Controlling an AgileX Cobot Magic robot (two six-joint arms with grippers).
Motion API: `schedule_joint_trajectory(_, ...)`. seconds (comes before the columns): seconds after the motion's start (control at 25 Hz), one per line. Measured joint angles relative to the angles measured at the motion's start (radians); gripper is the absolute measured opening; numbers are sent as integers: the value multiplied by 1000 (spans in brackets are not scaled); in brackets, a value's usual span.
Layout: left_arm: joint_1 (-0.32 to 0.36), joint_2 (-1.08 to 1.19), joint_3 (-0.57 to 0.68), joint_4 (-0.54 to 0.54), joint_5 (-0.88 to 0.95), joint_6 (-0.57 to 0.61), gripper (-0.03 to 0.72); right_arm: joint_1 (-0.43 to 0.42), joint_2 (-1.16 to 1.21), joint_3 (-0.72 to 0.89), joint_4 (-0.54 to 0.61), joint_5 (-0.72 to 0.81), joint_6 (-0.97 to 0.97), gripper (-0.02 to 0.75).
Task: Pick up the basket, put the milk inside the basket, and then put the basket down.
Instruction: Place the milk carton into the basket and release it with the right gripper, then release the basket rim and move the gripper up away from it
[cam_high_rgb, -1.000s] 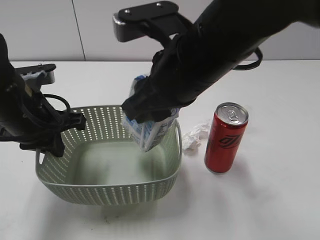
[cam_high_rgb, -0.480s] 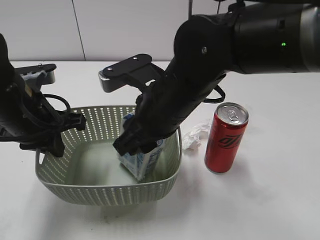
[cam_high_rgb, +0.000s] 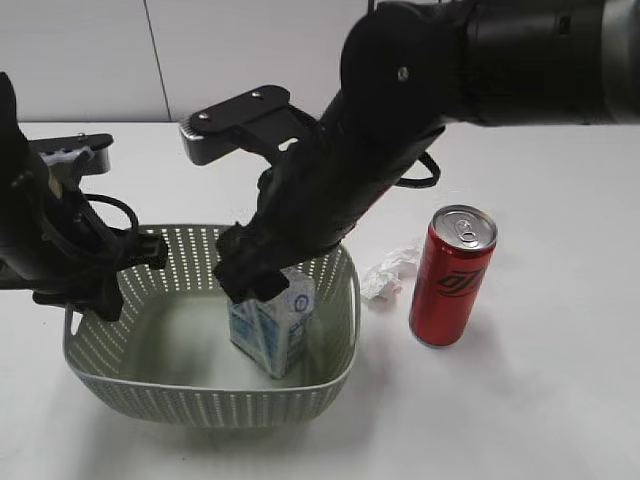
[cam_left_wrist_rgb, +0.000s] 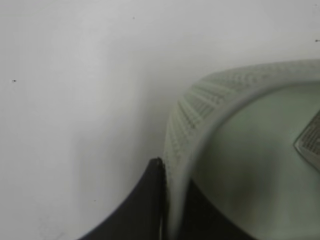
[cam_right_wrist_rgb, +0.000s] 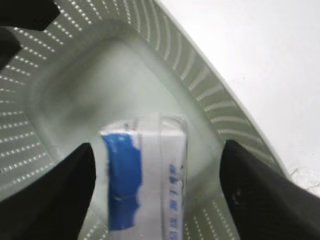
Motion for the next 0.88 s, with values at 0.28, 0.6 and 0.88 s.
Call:
schedule_joint_trajectory(0.28,0,0,0,-19,5,1,-1,1,-3,-177,-25,203,-9,636)
schedule_joint_trajectory(0.6,0,0,0,-43,27,2,-1,-114,-49,-286,-88,353,27,632)
schedule_joint_trajectory(0.88,0,0,0,-96,28,41,-1,-423,-69,-290,-100,475,37,623)
